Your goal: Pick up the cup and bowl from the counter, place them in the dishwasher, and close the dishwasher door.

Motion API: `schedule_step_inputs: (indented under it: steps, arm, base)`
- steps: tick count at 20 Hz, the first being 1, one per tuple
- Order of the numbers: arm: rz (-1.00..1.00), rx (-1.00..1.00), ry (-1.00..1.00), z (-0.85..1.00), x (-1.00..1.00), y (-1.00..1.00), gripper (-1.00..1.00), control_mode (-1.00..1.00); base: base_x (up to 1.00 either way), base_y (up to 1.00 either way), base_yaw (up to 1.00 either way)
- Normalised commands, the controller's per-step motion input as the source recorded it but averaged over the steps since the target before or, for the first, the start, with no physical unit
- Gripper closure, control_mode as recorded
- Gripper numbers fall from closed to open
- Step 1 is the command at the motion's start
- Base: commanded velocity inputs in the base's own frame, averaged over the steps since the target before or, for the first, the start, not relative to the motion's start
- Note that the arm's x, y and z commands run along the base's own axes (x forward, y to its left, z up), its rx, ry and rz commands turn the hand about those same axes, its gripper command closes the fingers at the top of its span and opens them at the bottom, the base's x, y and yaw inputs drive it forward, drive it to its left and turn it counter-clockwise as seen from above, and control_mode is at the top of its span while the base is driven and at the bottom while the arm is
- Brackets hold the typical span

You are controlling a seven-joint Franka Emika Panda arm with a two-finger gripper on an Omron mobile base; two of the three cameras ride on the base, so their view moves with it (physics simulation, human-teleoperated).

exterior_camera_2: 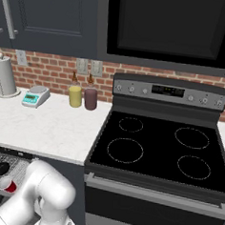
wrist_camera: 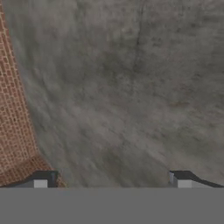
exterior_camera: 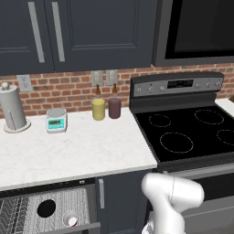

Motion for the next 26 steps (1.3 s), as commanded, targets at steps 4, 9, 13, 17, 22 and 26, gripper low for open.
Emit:
schedule_step_inputs:
  steps: [4,9,13,17,22,26]
  arm:
    - [-0.53,-0.05,0.02,0.0,1.0,0.85,-1.0,-1.0]
    - [-0.4,-0.01,0.05,0.0,1.0,0.47,-1.0,-1.0]
    - [-0.1,0.02,0.14,-0.12,1.0,-0.23,-1.0,-1.0]
    - [0.0,0.12,0.07,-0.25,1.0,-0.95,-1.0,-1.0]
    - [-0.17,0.09,0.0,-0.29,1.0,-0.98,-1.0,-1.0]
    - [-0.26,0.07,0.01,-0.09,1.0,-0.65,-1.0,-1.0]
  base:
    - [0.0,0.0,0.0]
    - [0.0,0.0,0.0]
    - [0.0,0.0,0.0]
    - [0.0,0.0,0.0]
    - [0.0,0.0,0.0]
    - [0.0,0.0,0.0]
